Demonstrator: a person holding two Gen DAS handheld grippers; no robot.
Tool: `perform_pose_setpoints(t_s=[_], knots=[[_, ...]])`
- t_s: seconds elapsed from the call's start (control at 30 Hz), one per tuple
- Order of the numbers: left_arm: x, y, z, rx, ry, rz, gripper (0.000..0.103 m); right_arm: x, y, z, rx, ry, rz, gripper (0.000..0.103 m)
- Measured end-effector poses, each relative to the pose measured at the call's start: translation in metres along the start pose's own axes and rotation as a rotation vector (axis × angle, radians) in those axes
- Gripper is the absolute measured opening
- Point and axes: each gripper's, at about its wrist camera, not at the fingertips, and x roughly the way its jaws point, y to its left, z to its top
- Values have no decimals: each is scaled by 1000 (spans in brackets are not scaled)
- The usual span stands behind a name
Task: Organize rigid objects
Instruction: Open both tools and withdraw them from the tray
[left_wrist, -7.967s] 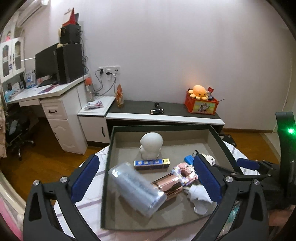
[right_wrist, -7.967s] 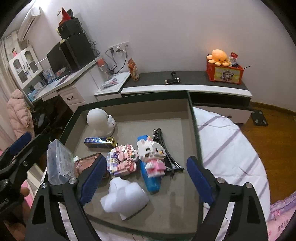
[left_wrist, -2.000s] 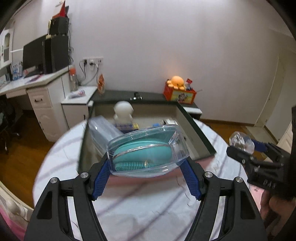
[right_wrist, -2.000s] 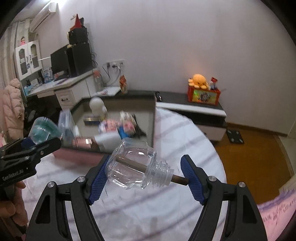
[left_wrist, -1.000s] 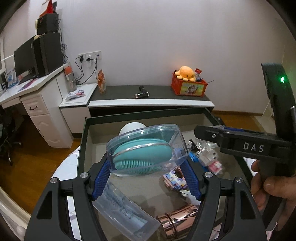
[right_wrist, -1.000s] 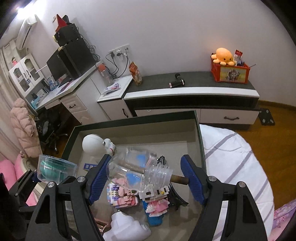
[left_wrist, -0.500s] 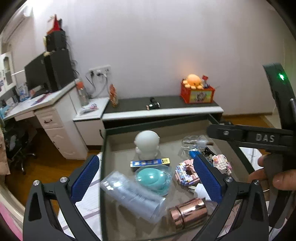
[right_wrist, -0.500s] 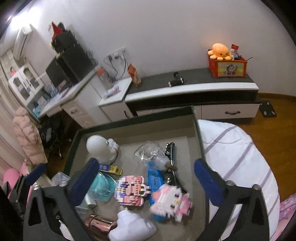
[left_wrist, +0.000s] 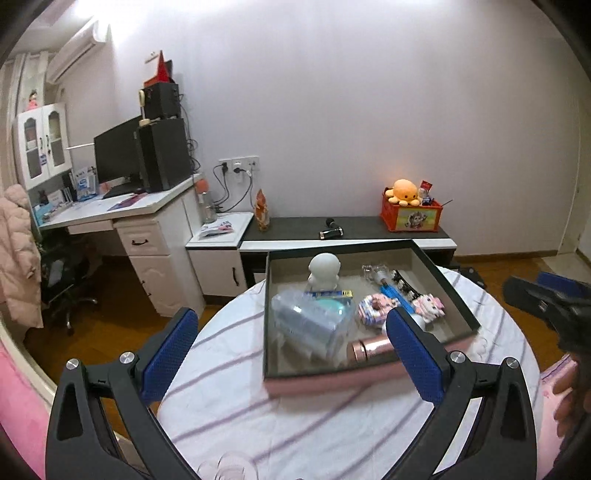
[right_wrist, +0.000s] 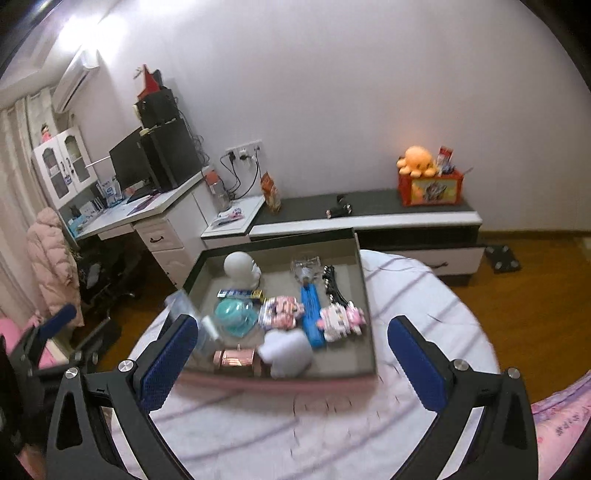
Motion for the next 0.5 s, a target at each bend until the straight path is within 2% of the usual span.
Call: perform_pose_setpoints(t_s=[0.3,0.5], knots=[[-87,2,-41,-22,-25,3,103,-101,26,-63,-36,-118,-95,103],[-129,6,-69,-58,-35,18,103,-141,31,-91,-26,-168,-143,103]])
